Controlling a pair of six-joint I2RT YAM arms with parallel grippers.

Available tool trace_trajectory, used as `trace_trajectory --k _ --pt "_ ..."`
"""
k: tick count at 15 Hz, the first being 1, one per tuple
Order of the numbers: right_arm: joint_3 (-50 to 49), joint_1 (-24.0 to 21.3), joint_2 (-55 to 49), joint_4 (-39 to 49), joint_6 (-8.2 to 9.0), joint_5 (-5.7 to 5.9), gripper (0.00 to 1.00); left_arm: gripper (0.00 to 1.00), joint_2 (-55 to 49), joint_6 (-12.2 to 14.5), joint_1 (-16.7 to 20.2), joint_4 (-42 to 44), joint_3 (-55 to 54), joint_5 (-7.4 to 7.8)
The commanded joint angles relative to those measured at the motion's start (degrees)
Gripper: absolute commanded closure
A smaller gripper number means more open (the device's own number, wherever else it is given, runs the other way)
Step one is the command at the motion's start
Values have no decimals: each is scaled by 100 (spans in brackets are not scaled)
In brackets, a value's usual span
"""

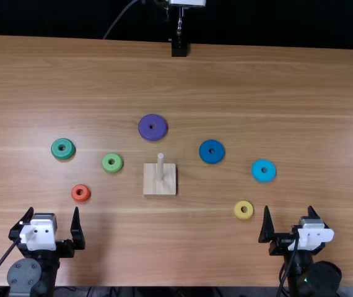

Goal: Build the Hanoi tower: stack the rings onto the peg from bottom to top in this color order: purple, dark blue, light blue, dark green, light green, yellow, orange.

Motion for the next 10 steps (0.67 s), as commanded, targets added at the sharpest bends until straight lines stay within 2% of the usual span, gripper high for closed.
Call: trace_trajectory --k 1,6,8,9,10 --pt "-392 -57 -73 -433 9 -68 0 0 -62 11 38 -471 -611 -38" --pt "-392 -57 -73 -433 9 -68 0 0 -62 0 38 -471 -611 -38" --pt "-392 -57 -73 -433 9 -68 0 0 -62 53 38 -407 -611 56" --pt "-392 -57 -73 -433 9 -68 0 0 -62 53 38 -344 -611 172" --pt "-392 -57 -73 -433 9 -68 0 0 -62 74 46 -270 -567 394"
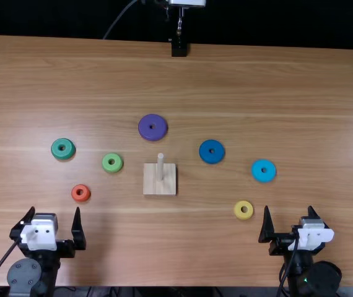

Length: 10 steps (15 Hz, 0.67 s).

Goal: Build the Hanoi tower: stack the rings onto the peg from bottom to top in this color order: purple, dark blue, light blue, dark green, light green, yellow, orange.

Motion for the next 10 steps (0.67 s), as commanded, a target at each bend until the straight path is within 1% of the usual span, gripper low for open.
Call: trace_trajectory --k 1,2,6,8,10 --pt "-392 -57 -73 -430 9 -70 0 0 -62 78 35 -312 -347 420" --pt "-392 -57 -73 -430 9 -70 0 0 -62 78 27 -322 -31 546" --pt "-392 -57 -73 -430 9 -70 0 0 -62 78 35 -343 593 546" --pt "-392 -57 -73 -430 9 -70 0 0 -18 78 44 -333 620 546" --pt "-392 -57 -73 -430 9 -70 0 0 360 68 132 -343 962 546"
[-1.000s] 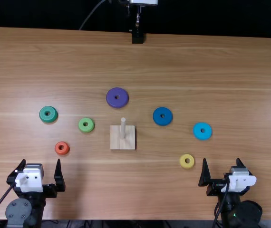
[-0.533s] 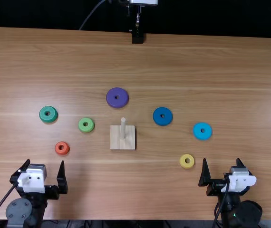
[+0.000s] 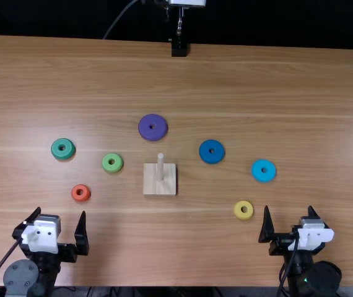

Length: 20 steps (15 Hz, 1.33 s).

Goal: Build the Hanoi tower: stack the rings onto the peg from bottom to top in this color order: purple, dark blue, light blue, dark green, light green, yellow, orange.

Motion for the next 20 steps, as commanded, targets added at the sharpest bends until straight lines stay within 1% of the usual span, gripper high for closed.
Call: trace_trajectory --k 1,3,4,6,7,8,10,12,14,16,18,20 --pt "-392 -57 -73 -433 5 -70 0 0 365 61 128 25 616 67" --pt "-392 -57 -73 -433 5 -70 0 0 1148 40 128 14 1249 56" --pt "-392 -57 -73 -433 5 -70 0 0 1622 -2 128 14 1574 25" --pt "-392 -57 -73 -433 5 -70 0 0 2589 -13 128 -18 2295 25" --pt "-392 -57 -73 -433 5 -70 0 0 3046 -13 128 -186 2690 35" --pt "-392 -57 -73 -433 5 -70 0 0 3547 -13 128 -545 3060 98" --pt "-392 -57 -73 -433 5 -70 0 0 4628 8 128 -1399 3859 141" --pt "-392 -57 -73 -433 5 -70 0 0 5779 19 110 -2401 4905 151" --pt "-392 -57 -73 -433 5 -70 0 0 6834 40 5 -3024 5802 162" --pt "-392 -57 -73 -433 5 -70 0 0 7775 40 -276 -3403 6575 162" --pt "-392 -57 -73 -433 5 -70 0 0 8645 51 -584 -3614 7234 162" --pt "-392 -57 -73 -433 5 -70 0 0 9471 72 -751 -3741 7920 162"
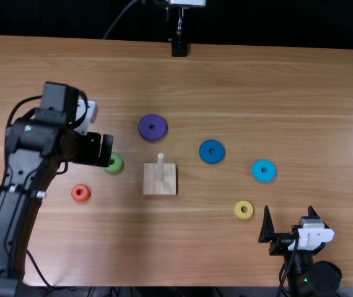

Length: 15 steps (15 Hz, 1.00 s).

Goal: Build the Hanoi tower: stack the rings onto the peg from bottom to top in this color order: purple, dark blue, light blue, dark green, light green, yellow, orange.

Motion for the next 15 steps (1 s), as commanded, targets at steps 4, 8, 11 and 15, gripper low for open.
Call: trace_trajectory --k 4,8,11,15 --pt "-392 -57 -73 -435 3 -70 0 0 1652 617 -544 -54 1564 5" --pt "-392 -57 -73 -435 3 -70 0 0 2654 607 -913 -54 2399 -100" --pt "-392 -57 -73 -435 3 -70 0 0 3252 596 -1150 -44 2795 -332" --pt "-392 -57 -73 -435 3 -70 0 0 4007 607 -1300 -54 3524 -385"
